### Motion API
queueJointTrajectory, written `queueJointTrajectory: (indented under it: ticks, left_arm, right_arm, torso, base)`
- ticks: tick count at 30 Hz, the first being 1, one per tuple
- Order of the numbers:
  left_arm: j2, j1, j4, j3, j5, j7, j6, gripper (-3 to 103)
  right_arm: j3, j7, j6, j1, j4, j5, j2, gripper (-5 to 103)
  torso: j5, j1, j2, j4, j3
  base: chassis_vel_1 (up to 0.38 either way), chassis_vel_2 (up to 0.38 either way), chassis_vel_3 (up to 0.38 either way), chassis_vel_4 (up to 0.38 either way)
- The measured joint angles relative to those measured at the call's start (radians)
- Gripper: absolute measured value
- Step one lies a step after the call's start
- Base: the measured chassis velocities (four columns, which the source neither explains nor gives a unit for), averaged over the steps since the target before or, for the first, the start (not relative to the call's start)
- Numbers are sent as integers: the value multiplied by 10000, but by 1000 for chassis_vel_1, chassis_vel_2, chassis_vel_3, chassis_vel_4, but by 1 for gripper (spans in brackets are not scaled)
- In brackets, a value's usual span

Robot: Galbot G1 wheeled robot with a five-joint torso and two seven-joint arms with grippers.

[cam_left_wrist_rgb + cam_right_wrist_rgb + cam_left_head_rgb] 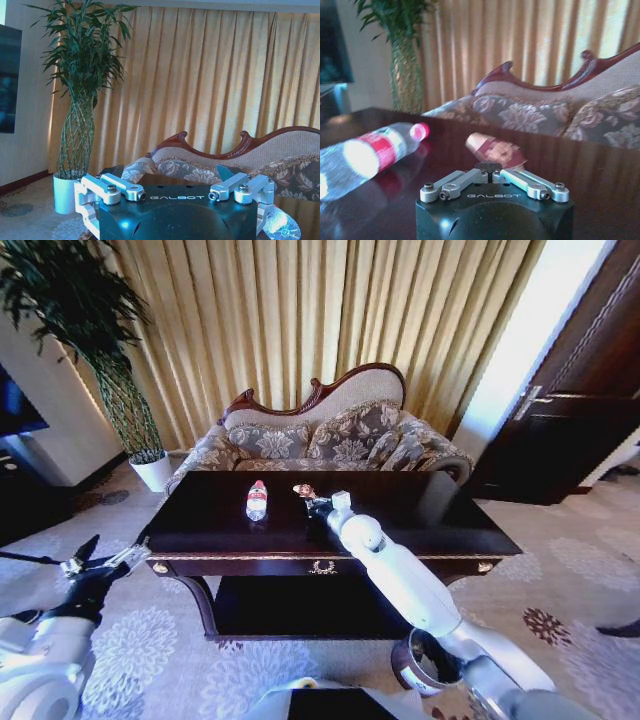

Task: Move to the front of the table and place the trash on the table into the trash bin.

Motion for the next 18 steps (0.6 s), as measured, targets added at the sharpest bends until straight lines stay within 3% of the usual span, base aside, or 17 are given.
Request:
queueJointTrajectory:
  ticks: [12,14,18]
  left_arm:
    - [21,20,0,87,36,4,14,100]
    - [22,49,0,53,38,6,15,100]
    - [13,83,0,38,46,15,15,100]
  right_arm:
    - [860,-34,31,-659,647,177,-717,-1]
    - [870,-186,27,-652,670,171,-749,9]
    - [762,-235,18,-515,558,169,-739,20]
  torso:
    - [2,0,0,-2,0]
    - [0,0,0,-1,0]
    - [-1,0,0,-1,0]
  base:
    - [0,0,0,0]
    - [0,0,0,0]
    - [0,0,0,0]
